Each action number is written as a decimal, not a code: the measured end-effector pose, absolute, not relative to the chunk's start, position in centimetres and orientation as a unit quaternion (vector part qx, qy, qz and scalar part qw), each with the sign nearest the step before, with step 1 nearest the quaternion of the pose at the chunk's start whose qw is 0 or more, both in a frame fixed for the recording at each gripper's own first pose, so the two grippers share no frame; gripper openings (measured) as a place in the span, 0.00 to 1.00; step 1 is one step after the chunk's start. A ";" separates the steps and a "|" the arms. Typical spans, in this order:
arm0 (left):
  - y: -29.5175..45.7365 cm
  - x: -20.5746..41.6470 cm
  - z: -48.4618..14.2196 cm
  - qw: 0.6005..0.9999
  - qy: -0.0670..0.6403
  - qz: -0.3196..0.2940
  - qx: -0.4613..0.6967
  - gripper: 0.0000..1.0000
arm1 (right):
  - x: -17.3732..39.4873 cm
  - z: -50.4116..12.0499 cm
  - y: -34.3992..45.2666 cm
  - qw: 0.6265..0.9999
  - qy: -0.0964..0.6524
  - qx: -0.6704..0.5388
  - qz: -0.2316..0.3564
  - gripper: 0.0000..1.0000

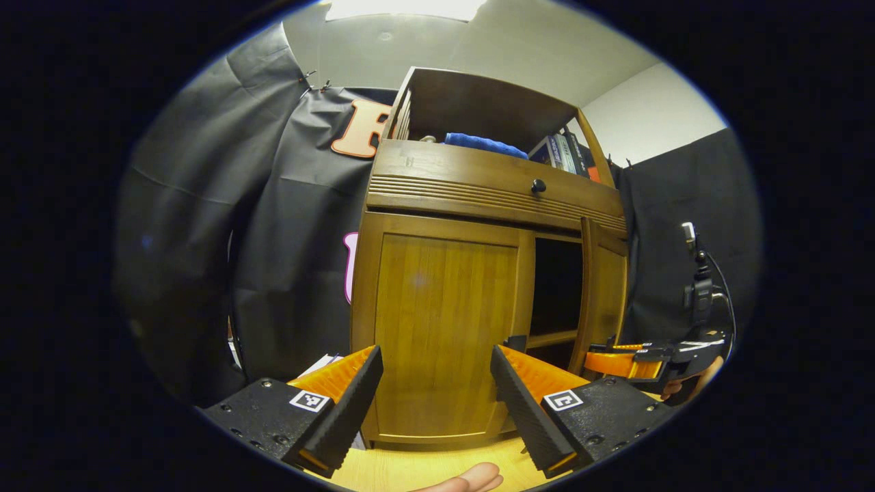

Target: Open the right door of the double-door shoe cabinet with the right hand, and open the left door with the left hand.

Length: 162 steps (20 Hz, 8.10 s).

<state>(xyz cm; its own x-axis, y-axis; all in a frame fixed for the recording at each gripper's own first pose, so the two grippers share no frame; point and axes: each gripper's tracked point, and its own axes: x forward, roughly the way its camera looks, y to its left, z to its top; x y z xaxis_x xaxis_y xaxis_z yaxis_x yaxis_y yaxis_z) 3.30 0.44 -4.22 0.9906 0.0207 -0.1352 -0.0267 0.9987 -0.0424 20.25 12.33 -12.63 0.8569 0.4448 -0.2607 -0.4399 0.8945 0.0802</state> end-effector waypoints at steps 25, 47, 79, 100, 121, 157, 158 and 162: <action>-0.8 2.3 -3.7 0.998 0.061 -0.013 -0.018 0.96 | 14.2 -10.5 3.4 0.987 0.117 -0.068 0.084 0.27; -3.6 2.8 -5.7 0.996 0.082 -0.029 -0.003 0.98 | 13.9 -8.9 -12.7 0.995 0.098 -0.025 0.020 0.19; -9.8 15.6 -14.7 0.992 0.123 -0.013 0.001 0.94 | 2.8 -4.4 -21.0 0.999 0.013 -0.003 0.041 0.98; -10.2 10.1 -14.5 0.980 0.171 -0.104 0.009 0.31 | -2.2 -2.1 -13.3 0.996 0.035 0.043 0.065 0.99; -3.8 -1.3 -10.8 0.973 0.192 -0.126 -0.004 0.31 | -5.0 -0.3 -7.9 0.995 0.006 0.012 0.098 0.99; 14.3 -5.8 -10.1 0.983 0.174 -0.048 -0.022 0.05 | -9.6 -2.3 1.2 0.991 -0.059 -0.002 0.119 0.94; 14.4 -5.7 -10.2 0.983 0.173 -0.059 -0.022 0.05 | -9.4 -2.5 1.9 0.990 -0.059 -0.003 0.126 0.99; 14.3 -5.8 -10.2 0.982 0.169 -0.082 -0.004 0.06 | -8.9 -3.5 2.8 0.989 -0.048 0.007 0.140 0.98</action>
